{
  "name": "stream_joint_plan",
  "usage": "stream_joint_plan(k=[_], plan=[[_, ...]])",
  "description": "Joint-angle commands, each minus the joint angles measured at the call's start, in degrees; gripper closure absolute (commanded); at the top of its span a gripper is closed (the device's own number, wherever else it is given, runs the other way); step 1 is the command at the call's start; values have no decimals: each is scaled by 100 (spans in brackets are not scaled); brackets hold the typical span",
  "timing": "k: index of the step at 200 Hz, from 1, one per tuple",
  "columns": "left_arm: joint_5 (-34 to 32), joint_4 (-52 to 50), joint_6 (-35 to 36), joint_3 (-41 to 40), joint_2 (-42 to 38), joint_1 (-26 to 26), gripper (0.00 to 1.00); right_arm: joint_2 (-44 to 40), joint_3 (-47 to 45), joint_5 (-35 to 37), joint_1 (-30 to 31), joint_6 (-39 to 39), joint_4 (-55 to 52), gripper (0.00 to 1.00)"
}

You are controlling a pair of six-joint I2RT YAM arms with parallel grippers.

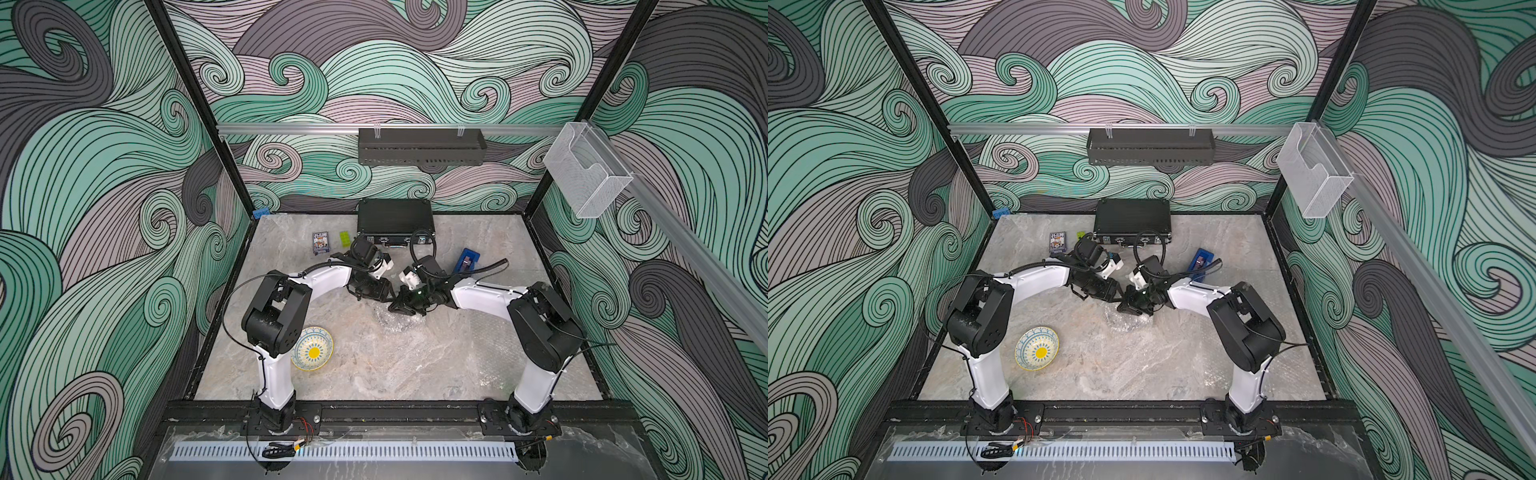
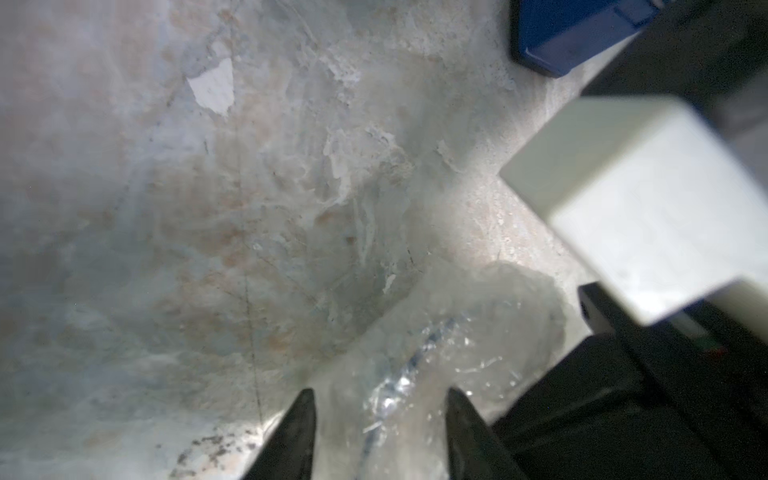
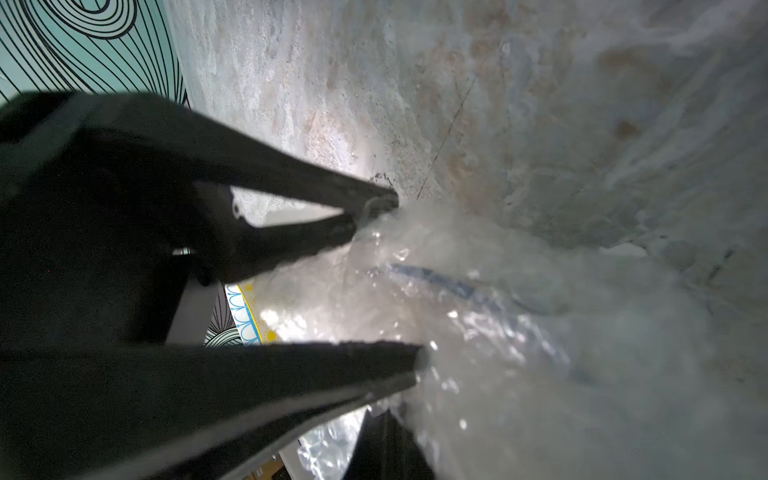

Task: Wrap bowls in bubble wrap
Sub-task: Stick the tape on the bubble wrap.

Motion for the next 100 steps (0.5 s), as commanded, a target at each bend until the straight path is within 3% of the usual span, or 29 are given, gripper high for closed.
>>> stream_joint_plan(k=[1, 100], plan=[[735, -100, -36, 1, -91, 3, 67, -58, -93, 115, -9, -129, -123, 100], [1251, 156, -156, -229, -120, 12, 96, -116, -118, 120, -27, -173, -150, 100]])
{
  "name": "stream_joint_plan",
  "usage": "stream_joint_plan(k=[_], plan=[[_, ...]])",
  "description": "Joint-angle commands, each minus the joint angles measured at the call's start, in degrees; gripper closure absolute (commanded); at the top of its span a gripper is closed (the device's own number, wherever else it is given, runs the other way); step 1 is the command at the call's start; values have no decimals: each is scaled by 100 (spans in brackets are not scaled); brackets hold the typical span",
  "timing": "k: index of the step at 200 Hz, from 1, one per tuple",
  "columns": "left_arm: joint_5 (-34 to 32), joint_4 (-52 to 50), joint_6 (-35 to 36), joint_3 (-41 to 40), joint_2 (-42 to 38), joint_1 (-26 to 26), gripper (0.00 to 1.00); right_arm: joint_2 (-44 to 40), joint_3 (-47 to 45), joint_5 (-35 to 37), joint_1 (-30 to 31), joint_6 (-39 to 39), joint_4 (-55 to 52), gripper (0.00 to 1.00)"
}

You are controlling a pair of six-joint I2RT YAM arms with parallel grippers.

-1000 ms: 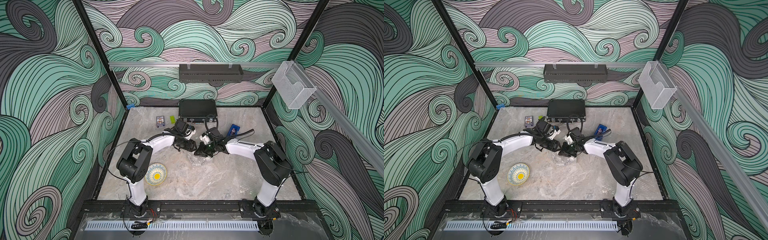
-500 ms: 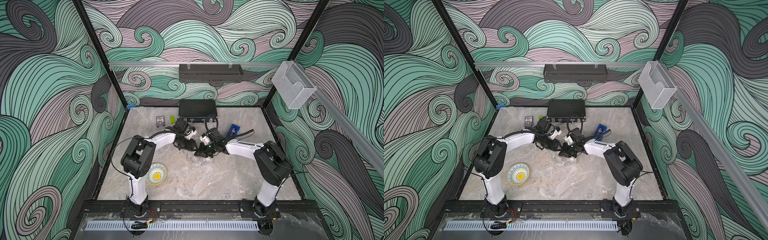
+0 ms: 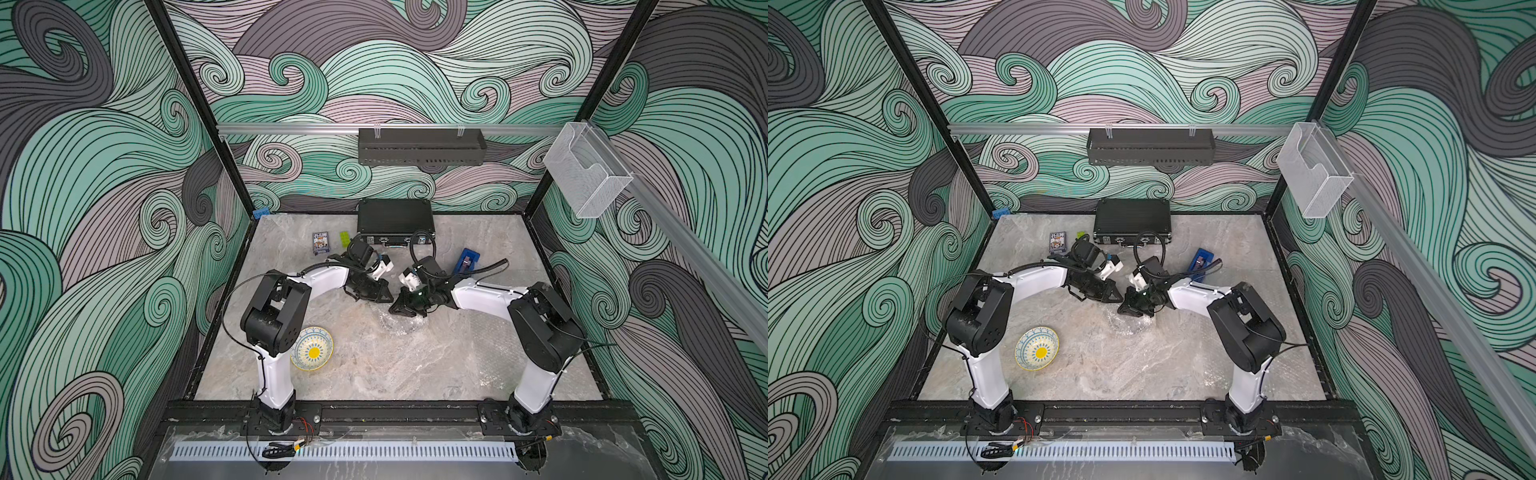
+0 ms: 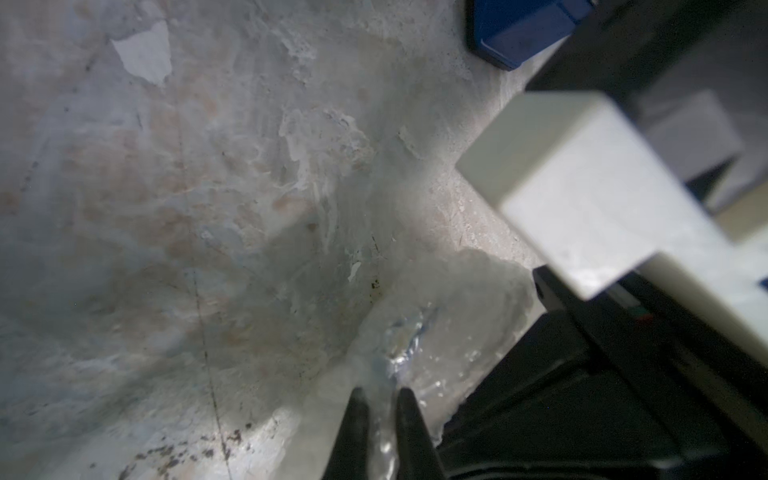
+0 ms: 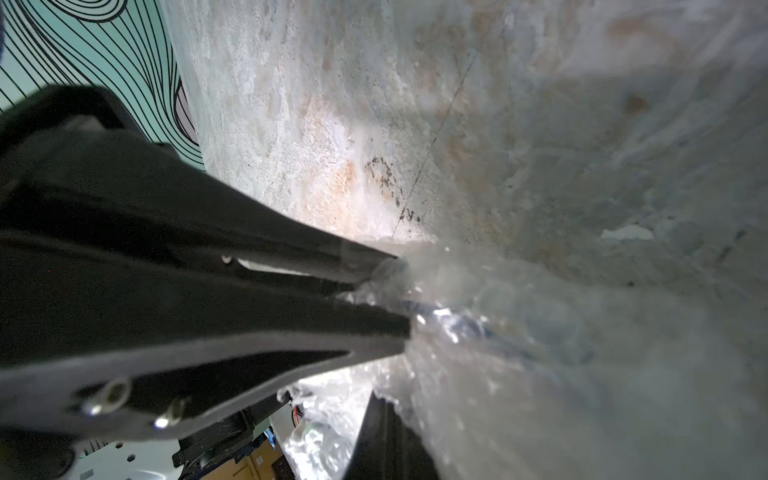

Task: Wrap bowls in bubble wrap
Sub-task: Stick the tape on the bubble wrap.

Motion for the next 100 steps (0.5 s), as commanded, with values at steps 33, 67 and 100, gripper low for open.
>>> stream_joint_plan(k=[33, 67, 100], plan=[[621, 17, -116, -29, -197, -88, 100, -96, -75, 183, -28, -134, -84, 100], [621, 85, -187, -56, -223, -81, 100, -160, -59, 226, -46, -199, -186, 100], [554, 151, -270, -89, -257, -53, 100, -301, -71, 321, -85, -287, -339, 97]])
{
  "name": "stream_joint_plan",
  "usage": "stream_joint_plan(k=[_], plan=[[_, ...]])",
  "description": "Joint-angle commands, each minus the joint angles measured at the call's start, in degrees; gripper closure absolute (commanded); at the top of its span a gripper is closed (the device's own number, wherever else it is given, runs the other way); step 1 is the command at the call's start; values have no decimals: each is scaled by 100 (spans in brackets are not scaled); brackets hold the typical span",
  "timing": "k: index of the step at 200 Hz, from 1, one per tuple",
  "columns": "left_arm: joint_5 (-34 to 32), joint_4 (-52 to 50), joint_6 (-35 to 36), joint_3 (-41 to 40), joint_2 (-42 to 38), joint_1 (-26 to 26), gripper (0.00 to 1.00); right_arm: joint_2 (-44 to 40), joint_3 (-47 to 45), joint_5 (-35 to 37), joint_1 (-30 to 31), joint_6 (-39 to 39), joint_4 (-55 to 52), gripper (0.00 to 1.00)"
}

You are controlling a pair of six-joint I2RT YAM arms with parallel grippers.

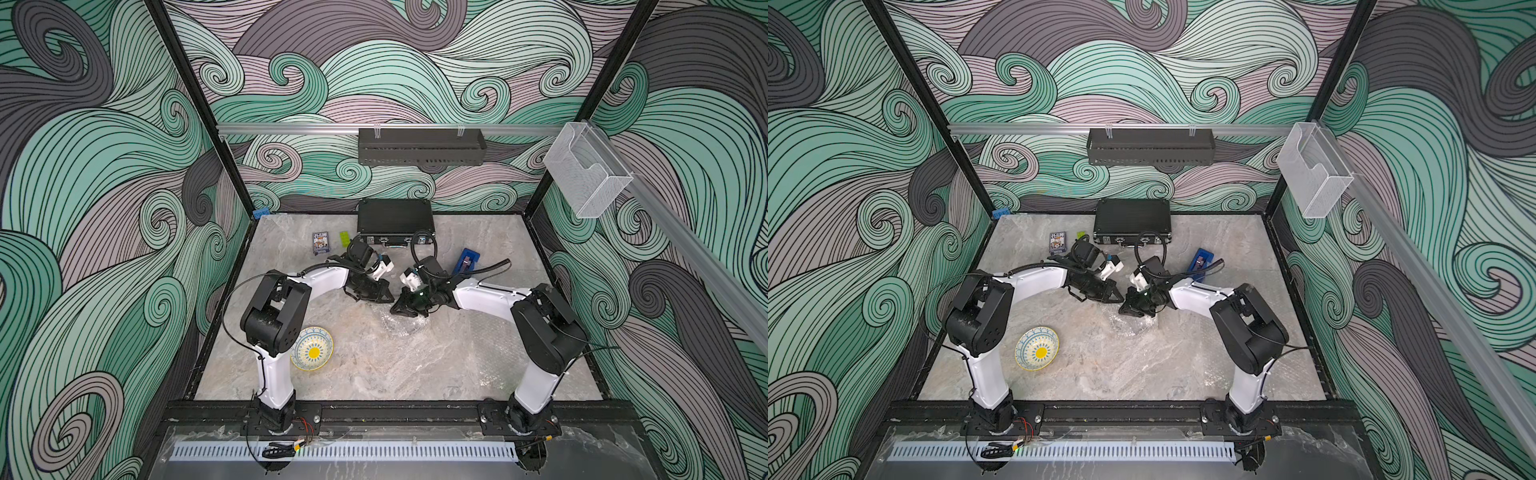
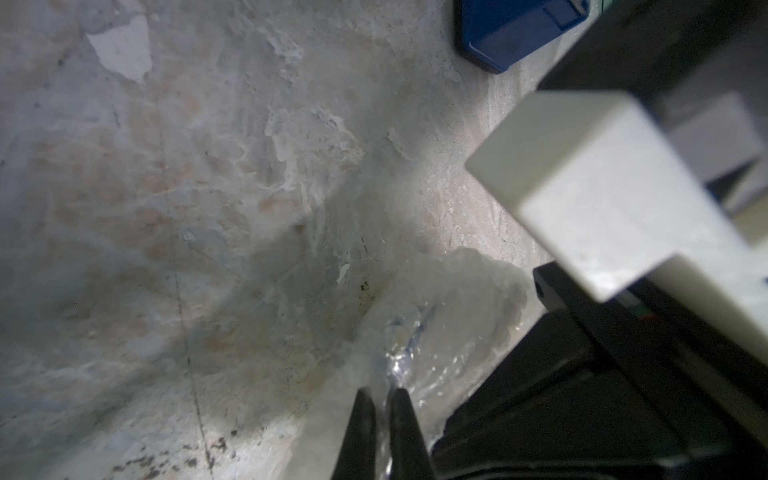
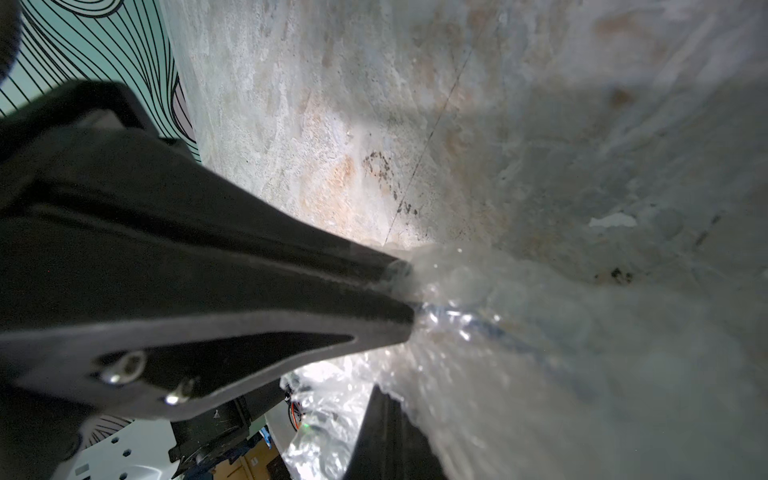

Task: Wrap bowls in bubble wrap
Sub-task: Stick the tape on the bubble wrap.

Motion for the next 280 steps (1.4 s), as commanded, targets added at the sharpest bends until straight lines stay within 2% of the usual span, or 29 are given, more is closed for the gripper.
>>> stream_joint_plan(k=[1, 67, 127, 153, 176, 206, 226, 251, 280], plan=[[401, 35, -153, -33, -247, -55, 100, -175, -52, 285, -59, -158, -162, 97], [329, 98, -185, -35, -278, -38, 100, -500, -152, 240, -140, -281, -337, 69], [304, 116, -179, -43, -260, -38, 100, -910, -275, 258, -302, -456, -479, 55], [303, 137, -185, -52, -291, -42, 100, -1042, -225, 432, -322, -655, -801, 54], [299, 143, -184, -61, -289, -38, 100, -1188, -264, 580, -333, -730, -894, 60], [301, 150, -183, -65, -272, -38, 100, -1362, -253, 415, -335, -764, -773, 77], [308, 143, -190, -61, -286, -39, 100, -1402, -207, 383, -311, -739, -712, 84], [306, 151, -182, -61, -294, -39, 100, -1151, -133, 280, -223, -655, -551, 94], [320, 154, -190, -69, -262, -40, 100, -613, -40, 93, -79, -514, -266, 99]])
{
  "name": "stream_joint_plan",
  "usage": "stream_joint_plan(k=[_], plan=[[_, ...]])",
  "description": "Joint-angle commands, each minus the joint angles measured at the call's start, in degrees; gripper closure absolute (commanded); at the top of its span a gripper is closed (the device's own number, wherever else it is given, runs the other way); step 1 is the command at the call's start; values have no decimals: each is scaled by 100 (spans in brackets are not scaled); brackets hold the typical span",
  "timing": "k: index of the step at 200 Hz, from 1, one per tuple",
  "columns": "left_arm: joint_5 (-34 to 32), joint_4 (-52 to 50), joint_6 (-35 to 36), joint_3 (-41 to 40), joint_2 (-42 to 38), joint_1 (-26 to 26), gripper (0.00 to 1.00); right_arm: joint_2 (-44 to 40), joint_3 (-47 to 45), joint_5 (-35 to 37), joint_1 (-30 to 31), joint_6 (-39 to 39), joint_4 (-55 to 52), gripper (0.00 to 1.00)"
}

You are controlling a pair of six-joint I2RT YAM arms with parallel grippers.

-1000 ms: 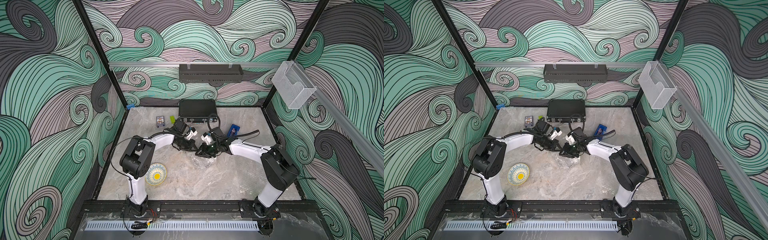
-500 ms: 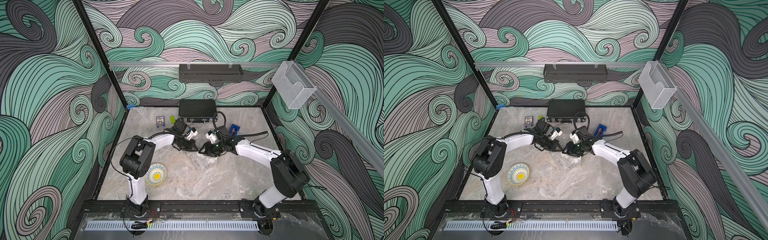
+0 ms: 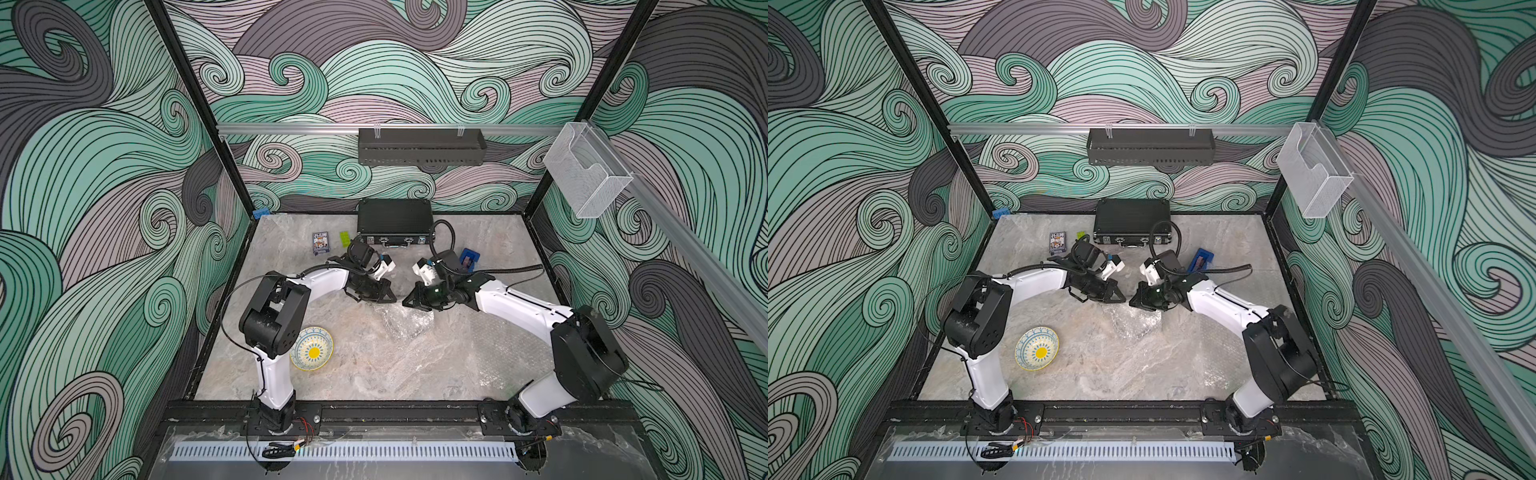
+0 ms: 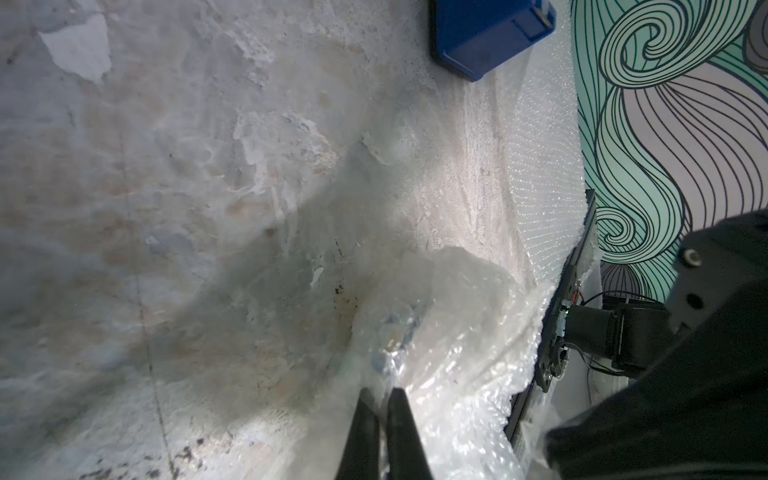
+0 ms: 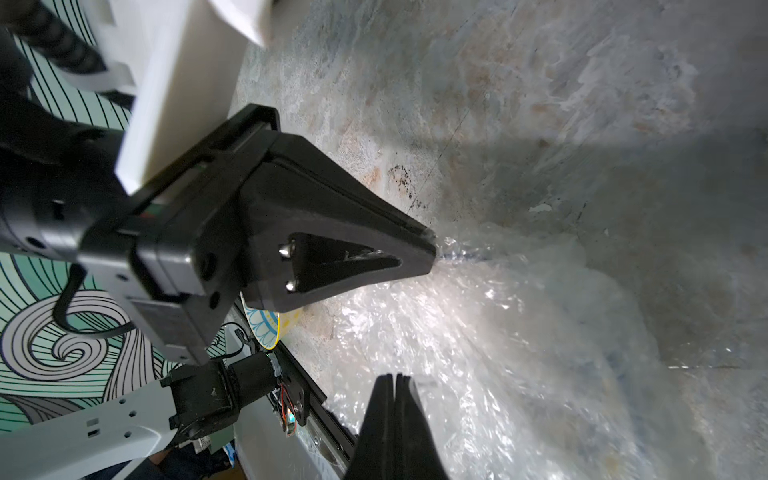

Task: Wrap bowls in bubble wrap
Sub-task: Stick the tape on the bubble wrap.

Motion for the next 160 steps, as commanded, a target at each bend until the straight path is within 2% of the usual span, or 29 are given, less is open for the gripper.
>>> stream_joint_plan(k=[1, 60, 110, 148, 160], plan=[[154, -7, -46, -4, -179, -13, 100, 436, 143, -183, 137, 102, 302, 99], [164, 6, -22, -39, -208, -16, 100, 1200, 273, 472, 232, 79, 265, 100], [216, 61, -77, -125, -256, -11, 100, 1140, 275, 856, 237, -41, 114, 100], [43, 35, -194, -104, -341, -10, 100, 1120, 225, 718, 235, -39, 169, 100], [-184, -73, -304, -42, -377, 6, 89, 1093, 195, 727, 234, -50, 171, 100]])
